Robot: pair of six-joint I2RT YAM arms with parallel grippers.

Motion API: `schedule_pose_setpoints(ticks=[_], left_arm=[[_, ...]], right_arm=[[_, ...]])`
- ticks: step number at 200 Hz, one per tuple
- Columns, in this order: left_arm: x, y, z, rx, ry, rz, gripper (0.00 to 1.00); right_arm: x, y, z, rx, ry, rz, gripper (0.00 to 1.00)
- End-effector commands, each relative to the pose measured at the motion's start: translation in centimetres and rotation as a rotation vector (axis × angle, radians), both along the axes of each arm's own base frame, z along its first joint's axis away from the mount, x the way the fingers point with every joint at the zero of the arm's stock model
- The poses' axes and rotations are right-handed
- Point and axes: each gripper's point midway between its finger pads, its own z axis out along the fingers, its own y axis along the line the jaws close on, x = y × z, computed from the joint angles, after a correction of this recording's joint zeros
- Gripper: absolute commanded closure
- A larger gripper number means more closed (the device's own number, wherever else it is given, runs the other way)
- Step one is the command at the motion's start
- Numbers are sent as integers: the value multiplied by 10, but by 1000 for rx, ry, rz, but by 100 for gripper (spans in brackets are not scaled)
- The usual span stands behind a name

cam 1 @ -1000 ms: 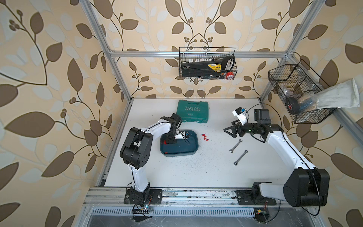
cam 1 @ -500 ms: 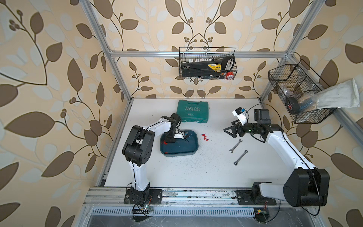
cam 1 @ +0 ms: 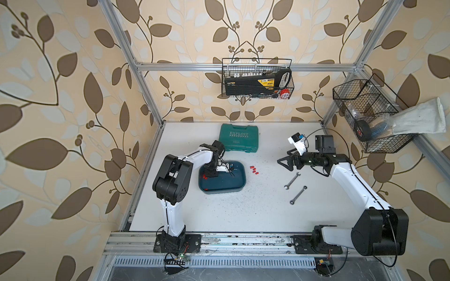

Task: Take the screw protection sleeves out of the storage box
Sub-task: Pick up the screw protection sleeve from the storage box.

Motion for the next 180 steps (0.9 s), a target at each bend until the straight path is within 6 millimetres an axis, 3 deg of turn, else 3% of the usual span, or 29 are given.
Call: schedule_pose_setpoints(ticks=[1,43,137,153,180], left_arm=[[3,-2,5,-31,-2,28,88],[0,-7,17,-76,-19,53,100],[-14,-17,46,-178,1,106,100],[-19,-28,60,-247,34,135,100],[-25,-61,103,-437,96,188,100]], right_arm=[[-4,2,-7,-1,21,15,1],[-4,2,-6,-2,21,14,1],[-3,2,-7,-3,21,15,1],[-3,2,-7,-2,22,15,1],[-3,2,-8,-3,23,14,1]])
